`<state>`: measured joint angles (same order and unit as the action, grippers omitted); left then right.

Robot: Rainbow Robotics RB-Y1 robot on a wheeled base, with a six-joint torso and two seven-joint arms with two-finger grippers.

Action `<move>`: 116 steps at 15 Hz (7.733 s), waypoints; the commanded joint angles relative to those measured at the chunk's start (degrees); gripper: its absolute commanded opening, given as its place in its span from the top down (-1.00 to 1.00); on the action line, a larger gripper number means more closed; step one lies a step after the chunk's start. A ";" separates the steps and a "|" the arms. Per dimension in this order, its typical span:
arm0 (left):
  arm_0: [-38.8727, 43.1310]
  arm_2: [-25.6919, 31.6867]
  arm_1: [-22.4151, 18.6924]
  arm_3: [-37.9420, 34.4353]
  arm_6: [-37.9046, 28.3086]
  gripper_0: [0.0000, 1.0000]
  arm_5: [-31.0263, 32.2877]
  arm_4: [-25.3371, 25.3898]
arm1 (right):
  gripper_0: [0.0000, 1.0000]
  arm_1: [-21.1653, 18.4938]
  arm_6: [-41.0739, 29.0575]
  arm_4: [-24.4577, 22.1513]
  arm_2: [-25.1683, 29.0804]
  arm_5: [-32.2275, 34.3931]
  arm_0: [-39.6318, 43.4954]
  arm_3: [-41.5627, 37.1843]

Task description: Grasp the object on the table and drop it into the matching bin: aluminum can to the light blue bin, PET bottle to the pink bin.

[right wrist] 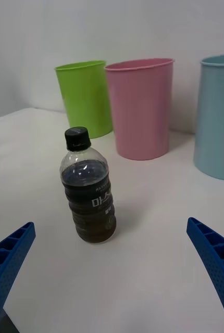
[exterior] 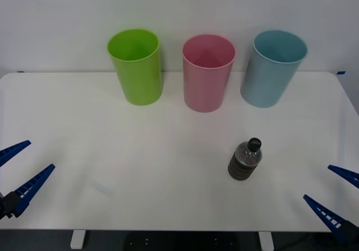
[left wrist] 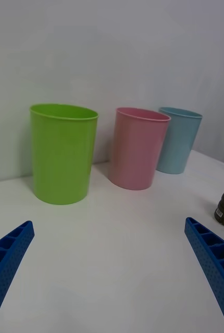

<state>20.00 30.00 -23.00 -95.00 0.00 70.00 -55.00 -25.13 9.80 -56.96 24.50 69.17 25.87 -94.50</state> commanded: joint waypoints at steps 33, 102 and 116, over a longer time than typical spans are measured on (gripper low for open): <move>0.00 0.00 0.00 0.00 0.00 -1.00 0.00 0.00 | -1.00 2.37 13.05 -1.66 -22.57 -10.72 -24.55 23.83; 0.00 0.00 0.00 0.00 0.00 -1.00 0.00 0.00 | 1.00 -8.18 -27.55 -10.45 -25.73 -32.17 -48.72 1.77; 0.00 0.00 0.00 0.00 0.00 -1.00 0.00 0.00 | 1.00 4.13 -26.41 -23.28 -26.87 -32.96 -70.25 29.81</move>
<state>20.00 30.00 -23.00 -95.00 0.00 70.00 -55.00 -21.49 -16.82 -79.64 -2.37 36.42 -43.67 -65.75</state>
